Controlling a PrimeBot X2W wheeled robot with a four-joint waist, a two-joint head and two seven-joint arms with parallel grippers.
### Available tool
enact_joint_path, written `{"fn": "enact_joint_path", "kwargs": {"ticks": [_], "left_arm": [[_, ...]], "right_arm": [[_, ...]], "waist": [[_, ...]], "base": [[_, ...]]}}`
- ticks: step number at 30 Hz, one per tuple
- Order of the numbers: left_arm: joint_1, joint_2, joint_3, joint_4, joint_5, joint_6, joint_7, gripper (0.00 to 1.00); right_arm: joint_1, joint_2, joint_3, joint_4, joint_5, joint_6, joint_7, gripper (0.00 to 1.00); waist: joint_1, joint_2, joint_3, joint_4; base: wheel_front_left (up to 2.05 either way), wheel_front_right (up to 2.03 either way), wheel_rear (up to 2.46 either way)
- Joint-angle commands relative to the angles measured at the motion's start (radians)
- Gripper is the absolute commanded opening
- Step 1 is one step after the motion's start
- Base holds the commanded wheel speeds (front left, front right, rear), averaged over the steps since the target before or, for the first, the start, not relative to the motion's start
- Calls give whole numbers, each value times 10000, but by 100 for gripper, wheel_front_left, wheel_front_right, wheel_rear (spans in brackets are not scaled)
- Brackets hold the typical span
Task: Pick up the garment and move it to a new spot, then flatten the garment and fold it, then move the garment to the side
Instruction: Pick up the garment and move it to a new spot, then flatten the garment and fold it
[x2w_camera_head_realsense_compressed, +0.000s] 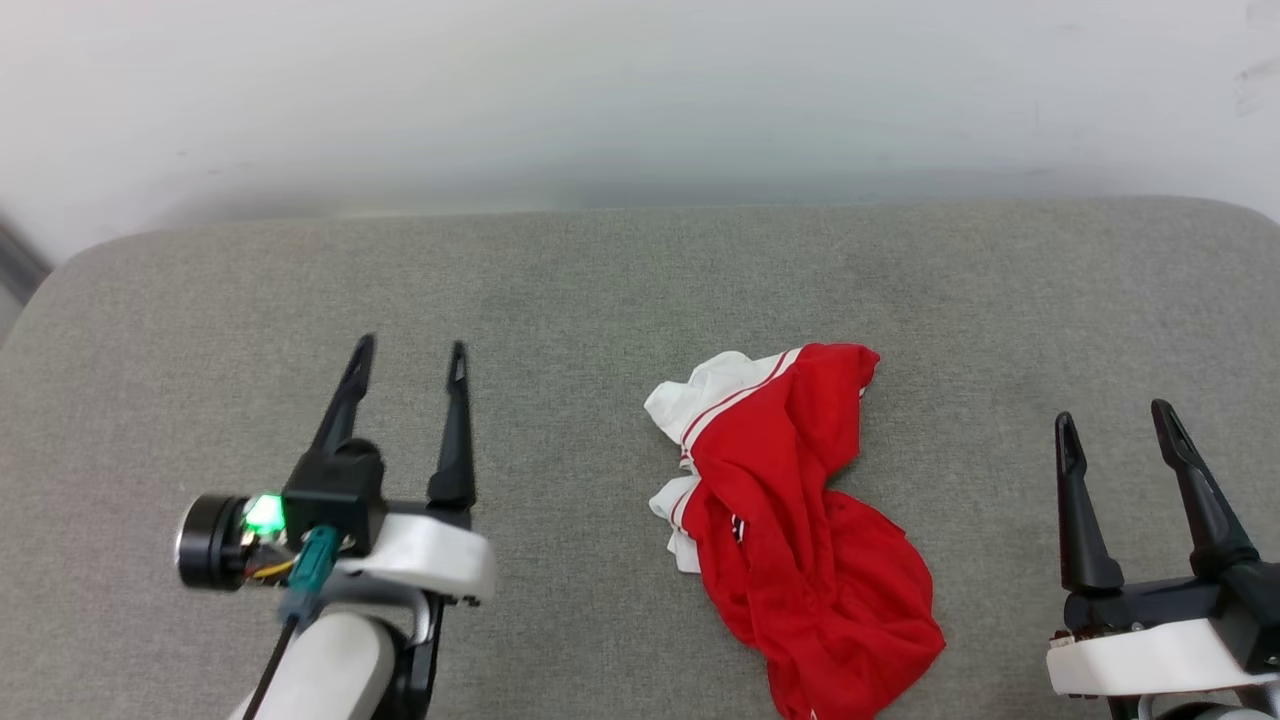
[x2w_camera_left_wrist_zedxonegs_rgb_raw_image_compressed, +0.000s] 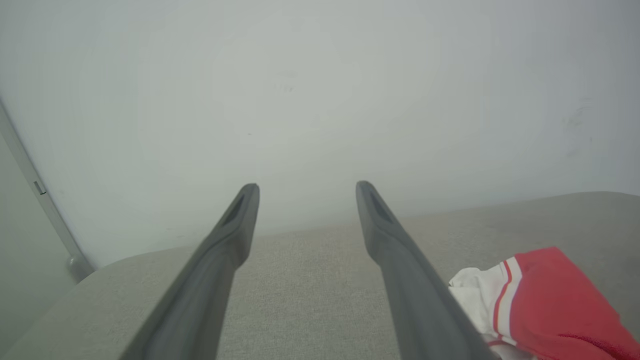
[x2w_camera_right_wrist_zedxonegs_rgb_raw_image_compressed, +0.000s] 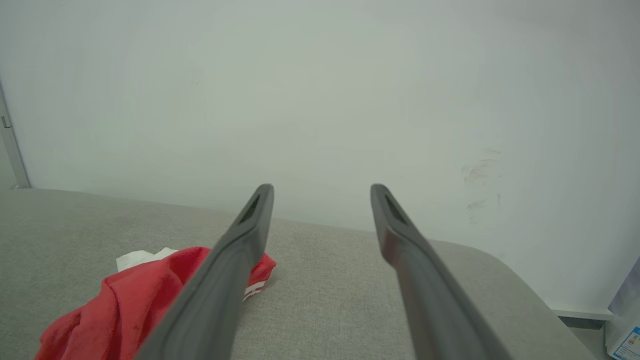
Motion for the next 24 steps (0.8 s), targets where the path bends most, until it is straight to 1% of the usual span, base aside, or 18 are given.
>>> {"fn": "enact_joint_path", "kwargs": {"ticks": [1, 4, 6, 13, 24], "left_arm": [[627, -137, 565, -214, 295, 49, -23, 100], [1474, -396, 1249, -374, 668, -181, -24, 100], [1977, -530, 1640, -341, 914, -418, -24, 100], [3303, -1326, 2847, -248, 1655, -1132, -25, 100], [4251, -2543, 4227, -322, 2464, -2454, -26, 100]], "right_arm": [[158, 12, -37, 57, 133, -7, -21, 100], [208, 14, -26, 179, 420, -7, -21, 100], [252, 11, 6, 258, 689, -7, -21, 100], [566, 12, 332, 555, 1348, -7, -20, 100], [1157, 12, 690, 870, 2115, -7, -20, 100]], "waist": [[1, -1, -58, 13], [1, -1, -149, 14], [1, -1, -204, 11], [1, -1, -413, 8], [1, -1, -639, 162]], "base": [[0, 0, 0], [0, 0, 0], [0, 0, 0], [0, 0, 0], [0, 0, 0]]}}
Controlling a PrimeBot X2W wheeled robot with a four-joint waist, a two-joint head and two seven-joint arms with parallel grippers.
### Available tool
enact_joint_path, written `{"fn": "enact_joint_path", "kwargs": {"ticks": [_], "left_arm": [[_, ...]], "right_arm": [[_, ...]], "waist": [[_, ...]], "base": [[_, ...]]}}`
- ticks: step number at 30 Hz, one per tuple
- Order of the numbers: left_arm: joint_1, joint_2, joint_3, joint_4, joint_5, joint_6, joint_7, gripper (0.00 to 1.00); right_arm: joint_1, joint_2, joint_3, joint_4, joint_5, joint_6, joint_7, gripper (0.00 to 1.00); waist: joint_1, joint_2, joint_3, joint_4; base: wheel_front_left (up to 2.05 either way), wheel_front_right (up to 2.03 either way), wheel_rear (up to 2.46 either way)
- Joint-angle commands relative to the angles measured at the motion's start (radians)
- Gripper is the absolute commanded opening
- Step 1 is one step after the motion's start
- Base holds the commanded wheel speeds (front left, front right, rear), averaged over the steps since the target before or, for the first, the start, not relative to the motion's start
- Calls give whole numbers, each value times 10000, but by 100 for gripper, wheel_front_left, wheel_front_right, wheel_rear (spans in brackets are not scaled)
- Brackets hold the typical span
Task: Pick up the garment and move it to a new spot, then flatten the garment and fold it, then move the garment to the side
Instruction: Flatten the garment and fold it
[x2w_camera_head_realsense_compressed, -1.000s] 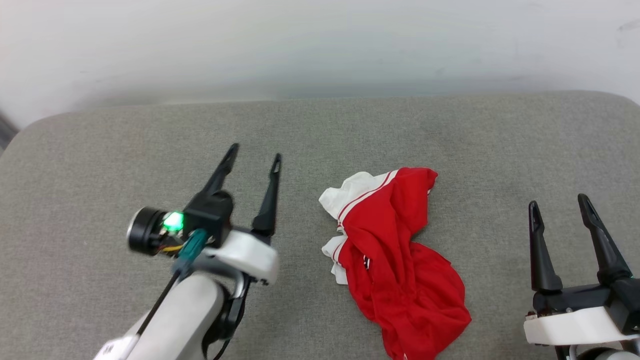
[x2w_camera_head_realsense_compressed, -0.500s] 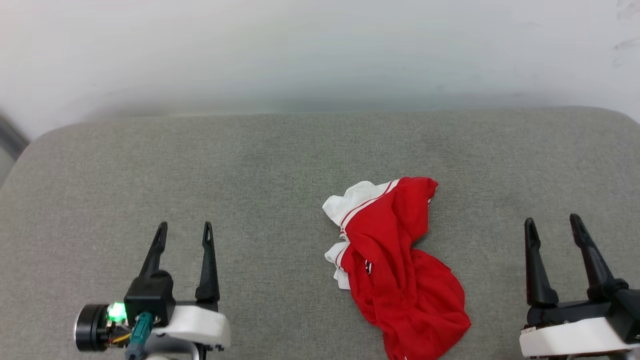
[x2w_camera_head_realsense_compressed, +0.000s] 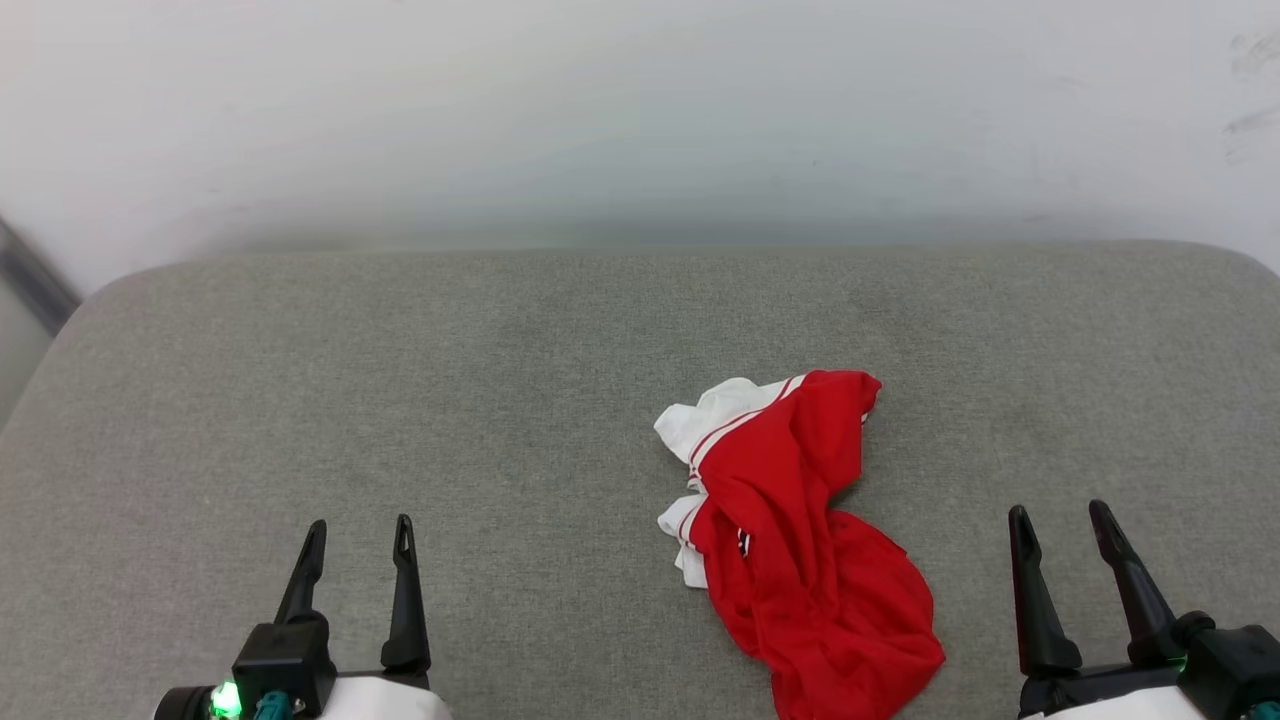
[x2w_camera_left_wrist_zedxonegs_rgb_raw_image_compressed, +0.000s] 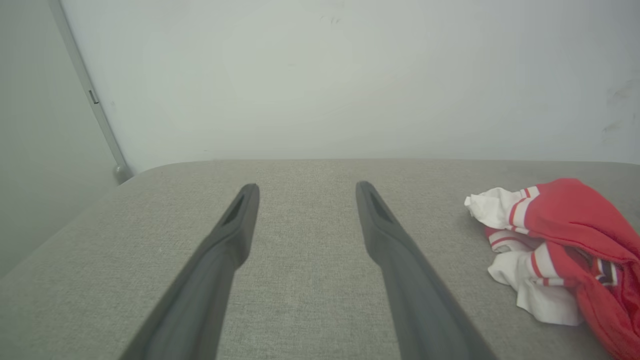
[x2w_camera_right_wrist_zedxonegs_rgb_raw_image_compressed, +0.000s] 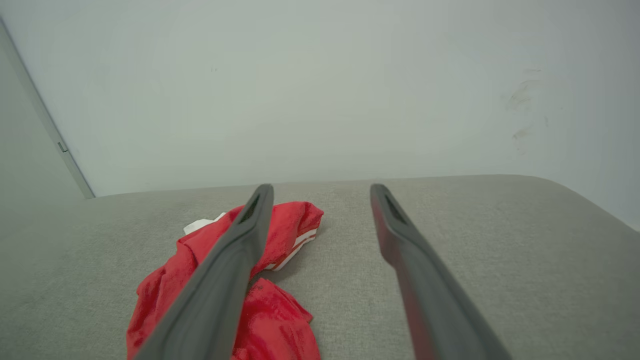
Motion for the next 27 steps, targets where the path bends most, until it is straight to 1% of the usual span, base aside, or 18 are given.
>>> {"fn": "enact_joint_path", "kwargs": {"ticks": [1, 7, 12, 17, 27], "left_arm": [[143, -129, 135, -34, 100, -132, -26, 100], [394, -570, 613, 52, 444, -735, -26, 100], [480, -811, 910, 122, 654, -1066, -26, 100], [428, -988, 1135, 188, 805, -1281, -26, 100], [202, -1114, 1450, 369, 982, -1577, -26, 100]], "right_arm": [[151, 12, 34, 57, 117, -7, -20, 100], [285, 12, 57, 140, 160, -7, -20, 100], [368, 12, 58, 195, 126, -7, -20, 100], [287, 12, 57, 219, 67, -7, -20, 100], [203, 12, 62, 175, -34, -7, -20, 100]], "waist": [[0, -1, -24, 14], [0, -1, -78, 18], [0, -1, -89, 21], [0, -1, -68, 9], [0, -1, -50, -34]], "base": [[0, 0, 0], [0, 0, 0], [0, 0, 0], [0, 0, 0], [0, 0, 0]]}}
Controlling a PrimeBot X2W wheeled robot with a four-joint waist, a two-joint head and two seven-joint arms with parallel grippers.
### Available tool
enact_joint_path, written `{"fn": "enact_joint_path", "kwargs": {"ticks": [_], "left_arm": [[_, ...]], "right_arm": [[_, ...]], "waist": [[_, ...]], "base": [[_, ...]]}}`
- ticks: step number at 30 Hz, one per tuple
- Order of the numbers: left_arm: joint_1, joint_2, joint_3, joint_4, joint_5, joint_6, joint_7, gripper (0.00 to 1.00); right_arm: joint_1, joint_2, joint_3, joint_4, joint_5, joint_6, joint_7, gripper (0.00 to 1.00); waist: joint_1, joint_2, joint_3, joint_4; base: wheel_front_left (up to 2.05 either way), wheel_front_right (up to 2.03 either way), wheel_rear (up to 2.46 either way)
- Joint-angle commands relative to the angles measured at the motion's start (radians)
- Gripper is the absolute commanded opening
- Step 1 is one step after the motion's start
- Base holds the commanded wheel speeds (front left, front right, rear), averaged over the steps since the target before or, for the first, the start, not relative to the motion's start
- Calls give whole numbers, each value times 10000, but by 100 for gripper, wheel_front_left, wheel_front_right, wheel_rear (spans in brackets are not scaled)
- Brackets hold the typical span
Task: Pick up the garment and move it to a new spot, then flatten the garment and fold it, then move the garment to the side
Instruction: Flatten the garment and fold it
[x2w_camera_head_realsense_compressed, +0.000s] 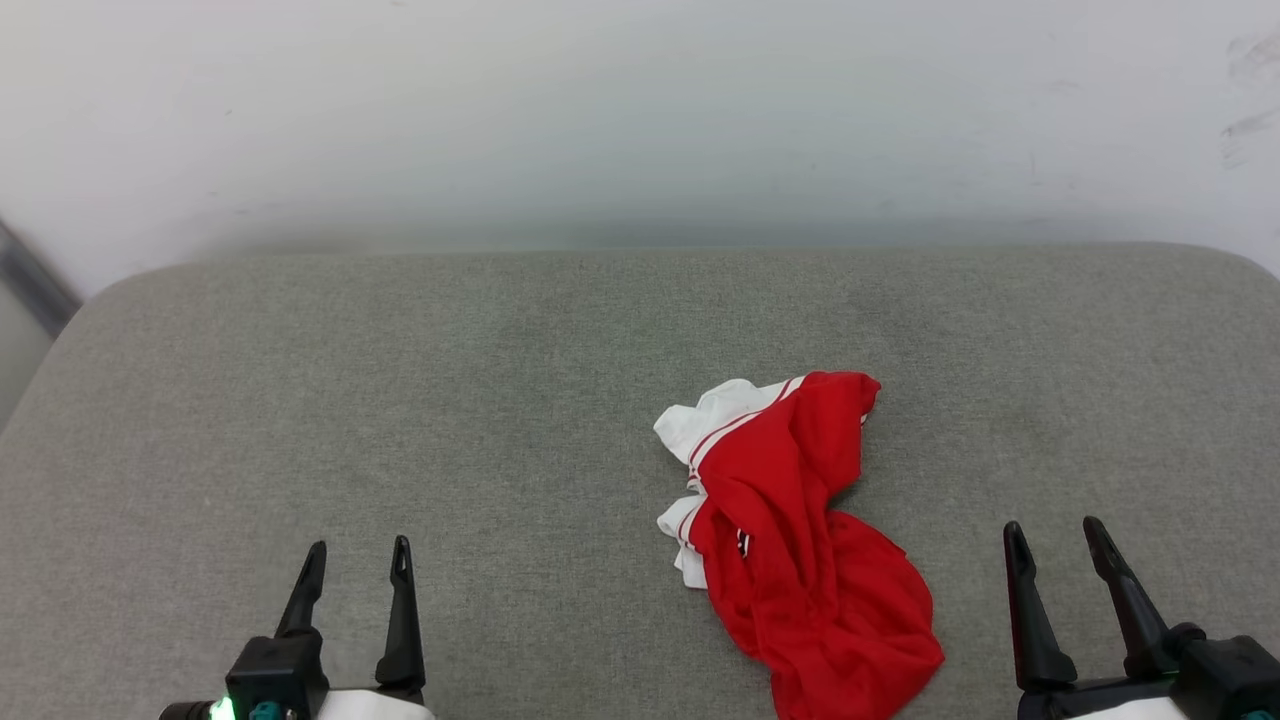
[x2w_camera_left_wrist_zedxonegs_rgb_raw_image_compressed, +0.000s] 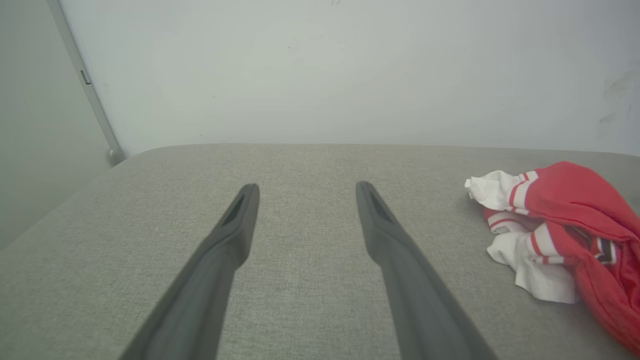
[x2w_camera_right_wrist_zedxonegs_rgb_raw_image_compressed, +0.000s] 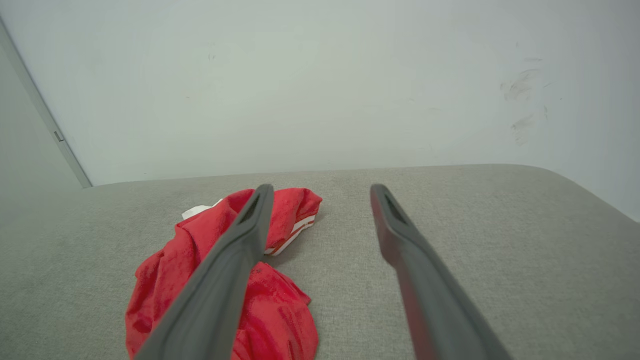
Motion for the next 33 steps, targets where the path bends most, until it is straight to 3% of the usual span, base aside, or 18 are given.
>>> {"fn": "enact_joint_path", "kwargs": {"ticks": [1, 6, 11, 16, 20, 24, 33], "left_arm": [[-203, -10, 86, 74, 74, -74, -26, 100], [-978, 1, 247, 335, 61, -373, -26, 100], [-2457, 378, 232, 699, 245, -865, -26, 100], [-4144, 924, -203, 1497, 385, -1254, 8, 100], [-5575, 1309, -819, 2044, 313, -1467, 663, 100], [-6851, 1666, -1727, 2388, -213, -1531, 1680, 100], [-9906, 3014, -5704, 2653, -3188, -1542, 4856, 100]], "right_arm": [[-30, 12, 3, -33, -4, -7, -20, 100], [-160, 12, 18, -108, -134, -7, -20, 100], [-378, 11, 54, -186, -327, -7, -20, 100], [-603, 12, 102, -243, -467, -7, -20, 100], [-725, 12, 86, -308, -520, -7, -20, 100], [-879, 14, 52, -371, -567, -7, -20, 100], [-1296, 13, 155, -459, -790, -7, -20, 100]], "waist": [[0, 0, 12, 0], [0, 0, 125, -26], [0, 0, 419, -83], [0, 0, 704, -225], [0, 0, 917, -342], [0, 0, 1162, -432], [0, 0, 1884, -683]], "base": [[0, 0, 0], [0, 0, 0], [0, 0, 0], [0, 0, 0], [0, 0, 0], [0, 0, 0], [0, 0, 0]]}}
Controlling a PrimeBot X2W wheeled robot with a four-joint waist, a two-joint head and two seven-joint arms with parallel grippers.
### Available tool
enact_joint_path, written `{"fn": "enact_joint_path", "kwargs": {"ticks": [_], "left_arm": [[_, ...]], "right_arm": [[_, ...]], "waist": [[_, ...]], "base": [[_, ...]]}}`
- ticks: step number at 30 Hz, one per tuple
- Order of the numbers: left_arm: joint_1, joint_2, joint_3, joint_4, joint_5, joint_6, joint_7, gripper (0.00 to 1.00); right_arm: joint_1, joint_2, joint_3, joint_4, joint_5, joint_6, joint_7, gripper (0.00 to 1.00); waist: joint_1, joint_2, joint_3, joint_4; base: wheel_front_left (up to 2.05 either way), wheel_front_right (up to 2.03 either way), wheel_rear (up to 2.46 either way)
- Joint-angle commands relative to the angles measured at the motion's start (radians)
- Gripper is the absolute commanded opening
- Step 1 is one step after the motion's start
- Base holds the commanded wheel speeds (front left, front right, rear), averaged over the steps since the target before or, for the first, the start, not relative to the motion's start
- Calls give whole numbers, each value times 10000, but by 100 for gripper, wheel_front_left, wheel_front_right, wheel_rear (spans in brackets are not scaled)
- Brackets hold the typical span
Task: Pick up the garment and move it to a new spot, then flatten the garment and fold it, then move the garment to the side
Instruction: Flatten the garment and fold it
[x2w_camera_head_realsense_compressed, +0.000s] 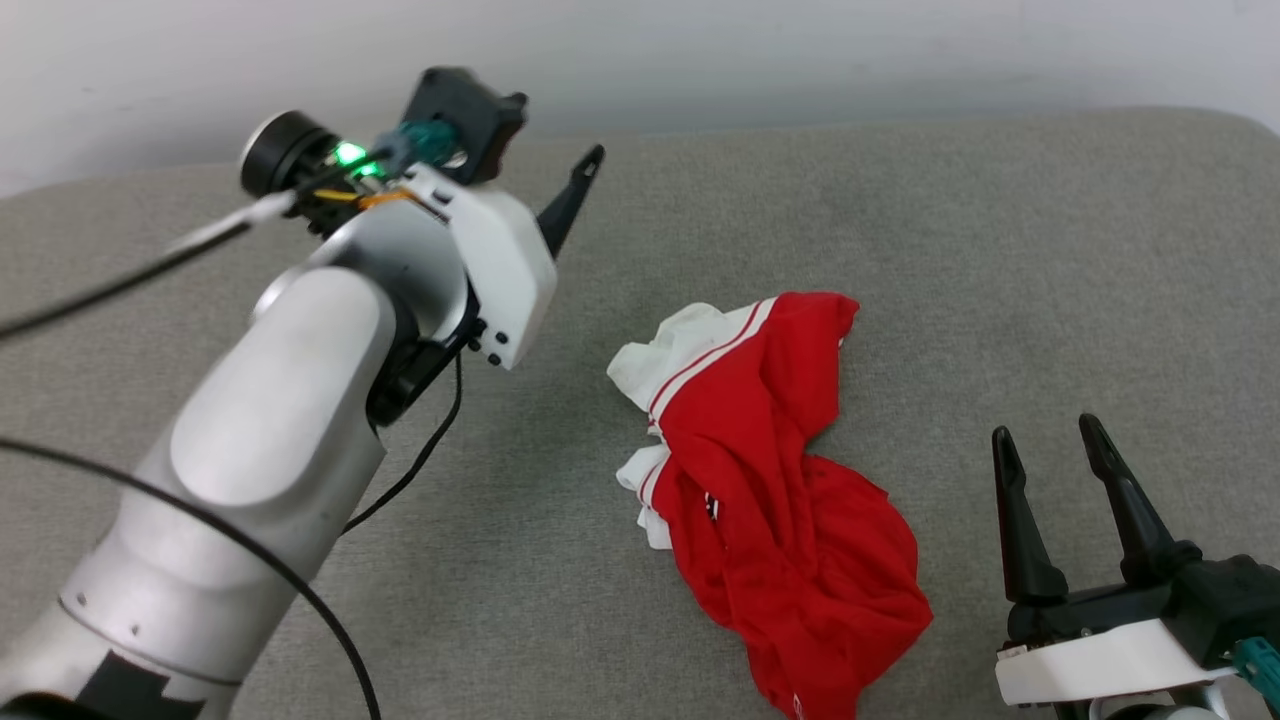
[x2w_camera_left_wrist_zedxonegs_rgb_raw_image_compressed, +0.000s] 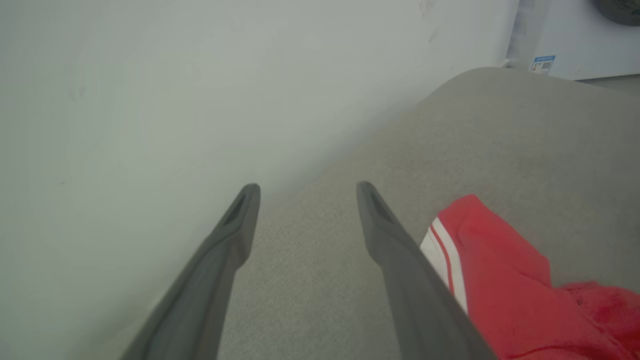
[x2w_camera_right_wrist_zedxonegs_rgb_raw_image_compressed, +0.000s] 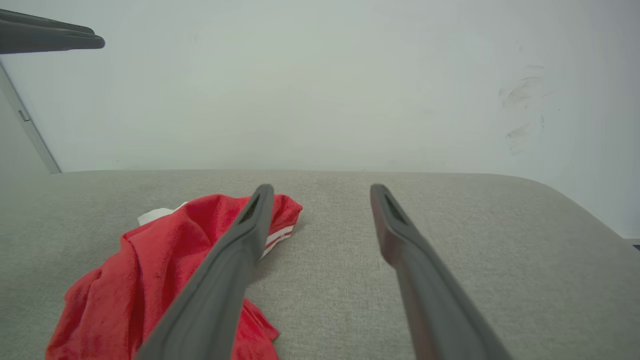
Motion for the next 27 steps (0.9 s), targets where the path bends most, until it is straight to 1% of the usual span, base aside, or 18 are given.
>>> {"fn": "enact_joint_path", "kwargs": {"ticks": [1, 7, 9, 10, 13, 15, 18, 21, 25, 26, 27], "left_arm": [[-582, 253, -780, 61, -692, 3, 777, 100], [-2289, 990, -3220, 132, -3338, 1, 3465, 100], [-2804, 1215, -3887, 153, -3983, 1, 4225, 100], [-3356, 1387, -4900, 137, -4759, 0, 5087, 100], [-3827, 1435, -5740, 275, -5318, 0, 5648, 100], [-4063, 1399, -6311, 430, -5549, 0, 5878, 100], [-4267, 1312, -6887, 660, -5782, 0, 6055, 100], [-4184, 1309, -7191, 858, -5719, 0, 6243, 100], [-3837, 1336, -7292, 803, -5508, -1, 6565, 100], [-3679, 1322, -7306, 743, -5460, -1, 6653, 61], [-3611, 1324, -7317, 681, -5399, -2, 6686, 12]], "right_arm": [[-170, 13, 37, -65, -92, -7, -20, 100], [-527, 9, 119, -144, -181, -7, -20, 100], [-638, 13, 151, -166, -193, -7, -20, 100], [-814, 13, 171, -212, -169, -7, -20, 100], [-1012, 11, 198, -213, -165, -7, -20, 100], [-1145, 14, 246, -220, -143, -7, -20, 100], [-1303, 13, 309, -226, -112, -7, -20, 100], [-1438, 13, 362, -211, -70, -7, -20, 100], [-1546, 13, 392, -198, -9, -7, -20, 100], [-1561, 13, 391, -187, 0, -7, -20, 100], [-1560, 13, 382, -185, 2, -7, -20, 100]], "waist": [[-1, -1, 277, -158], [-1, -1, 904, -481], [-1, -1, 1133, -597], [-1, -1, 1473, -751], [-1, -1, 1788, -879], [-1, -1, 1986, -970], [-1, -1, 2236, -1112], [-1, -1, 2433, -1234], [-1, -1, 2608, -1305], [-1, -1, 2632, -1306], [-1, -1, 2651, -1299]], "base": [[0, 0, 0], [0, 0, 0], [0, 0, 0], [0, 0, 0], [0, 0, 0], [0, 0, 0], [0, 0, 0], [0, 0, 0], [0, 0, 0], [0, 0, 0], [0, 0, 0]]}}
